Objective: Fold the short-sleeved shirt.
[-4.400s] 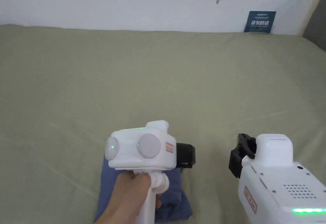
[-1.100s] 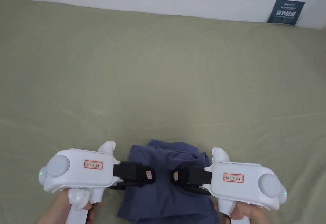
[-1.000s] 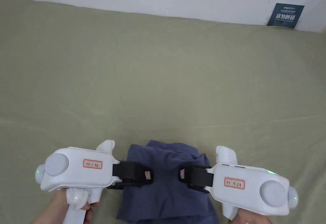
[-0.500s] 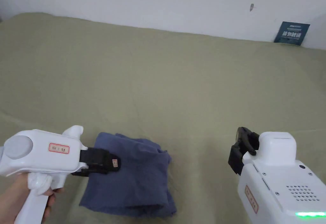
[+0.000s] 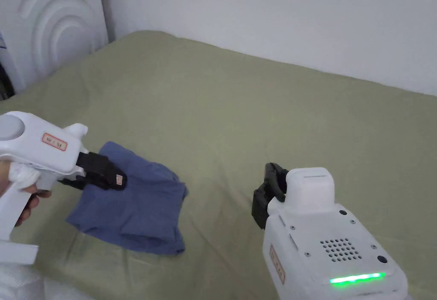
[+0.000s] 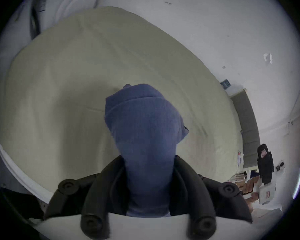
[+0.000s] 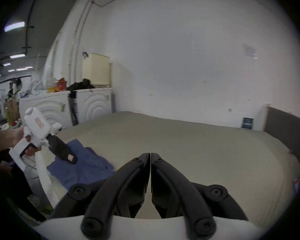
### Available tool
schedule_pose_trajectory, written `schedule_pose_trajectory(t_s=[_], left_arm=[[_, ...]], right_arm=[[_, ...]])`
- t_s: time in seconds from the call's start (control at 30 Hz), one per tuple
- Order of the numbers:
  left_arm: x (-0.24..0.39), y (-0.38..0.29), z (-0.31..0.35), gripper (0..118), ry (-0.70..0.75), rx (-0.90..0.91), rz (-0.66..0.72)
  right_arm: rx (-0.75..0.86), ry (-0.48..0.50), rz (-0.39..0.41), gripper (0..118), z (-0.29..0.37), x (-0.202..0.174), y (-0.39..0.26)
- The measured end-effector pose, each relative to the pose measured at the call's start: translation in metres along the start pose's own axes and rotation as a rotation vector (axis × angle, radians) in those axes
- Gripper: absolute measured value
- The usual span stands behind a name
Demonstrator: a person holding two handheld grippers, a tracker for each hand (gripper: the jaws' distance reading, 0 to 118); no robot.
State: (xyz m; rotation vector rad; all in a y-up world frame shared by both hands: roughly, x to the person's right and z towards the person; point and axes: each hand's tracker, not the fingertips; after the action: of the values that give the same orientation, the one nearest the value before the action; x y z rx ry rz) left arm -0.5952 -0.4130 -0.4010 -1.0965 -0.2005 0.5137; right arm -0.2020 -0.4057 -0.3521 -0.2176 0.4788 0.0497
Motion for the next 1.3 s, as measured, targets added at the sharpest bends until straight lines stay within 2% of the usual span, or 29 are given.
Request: schedule_pose_trajectory(t_s=[0.13,0.27,0.5,0.53,0.57,0.6,0.63,0.67,0.73,0.83,0.87,0.9,0.93,0.97,1.0,1.03,1.07,1.13,1.23,1.3], left_arm=[[-0.066,0.031,0.024,33,0.066,0.007,0.058],[-0.11,0.058,0.043,33,0.144,-0.019,0.044],[-0.155,0.115,0.027,33,0.242,-0.057,-0.014],[-0.156,0.119,0.024,38,0.247,-0.063,-0.024],[-0.163,0.121,0.021,55,0.245,-0.065,-0.026],[-0.165,0.124,0.018,93,0.25,-0.079,-0.033],[-0.166,0.125,0.016,116,0.265,-0.088,-0.04],[-0.167,0.125,0.014,118,0.302,-0.078,-0.062],[-0.154,0.112,0.023,115,0.369,-0.005,-0.077],[-0.145,0.103,0.038,112,0.386,0.143,-0.054],[-0.137,0.098,0.041,104,0.397,0.171,-0.062],[-0.126,0.092,0.044,80,0.417,0.208,-0.07],[-0.115,0.086,0.046,80,0.406,0.236,-0.08],[-0.095,0.073,0.051,69,0.394,0.255,-0.104],[-0.079,0.065,0.052,44,0.385,0.276,-0.121],[-0.059,0.054,0.05,6,0.372,0.307,-0.141],[-0.038,0.043,0.046,2,0.34,0.328,-0.173],[0.007,0.017,0.033,2,0.325,0.388,-0.22],[0.068,-0.013,0.015,2,0.163,0.458,-0.217],[0.125,-0.044,-0.002,2,0.134,0.517,-0.265]], right_arm=[[-0.012,0.103,0.022,7,-0.046,-0.054,-0.003],[-0.044,0.188,0.03,7,-0.086,-0.094,-0.01],[-0.089,0.242,0.033,7,-0.135,-0.128,-0.024],[-0.092,0.242,0.033,7,-0.137,-0.13,-0.026],[-0.1,0.245,0.033,7,-0.14,-0.129,-0.027],[-0.109,0.246,0.03,7,-0.141,-0.128,-0.028],[-0.113,0.246,0.028,7,-0.142,-0.126,-0.03],[-0.12,0.244,0.031,7,-0.141,-0.126,-0.032],[-0.128,0.239,0.028,7,-0.139,-0.12,-0.033],[-0.13,0.233,0.008,7,-0.129,-0.107,-0.03],[-0.13,0.229,0.007,7,-0.125,-0.102,-0.027],[-0.129,0.228,0.008,7,-0.119,-0.096,-0.025],[-0.122,0.22,0.008,7,-0.112,-0.091,-0.022],[-0.117,0.213,0.004,7,-0.105,-0.084,-0.018],[-0.113,0.21,0.001,7,-0.099,-0.077,-0.015],[-0.113,0.199,0.0,7,-0.089,-0.069,-0.011],[-0.096,0.183,-0.003,7,-0.076,-0.058,-0.008],[-0.091,0.158,-0.004,7,-0.053,-0.036,-0.002],[-0.065,0.079,0.0,7,-0.008,0.008,0.007],[-0.047,0.005,0.003,7,0.024,0.041,0.014]])
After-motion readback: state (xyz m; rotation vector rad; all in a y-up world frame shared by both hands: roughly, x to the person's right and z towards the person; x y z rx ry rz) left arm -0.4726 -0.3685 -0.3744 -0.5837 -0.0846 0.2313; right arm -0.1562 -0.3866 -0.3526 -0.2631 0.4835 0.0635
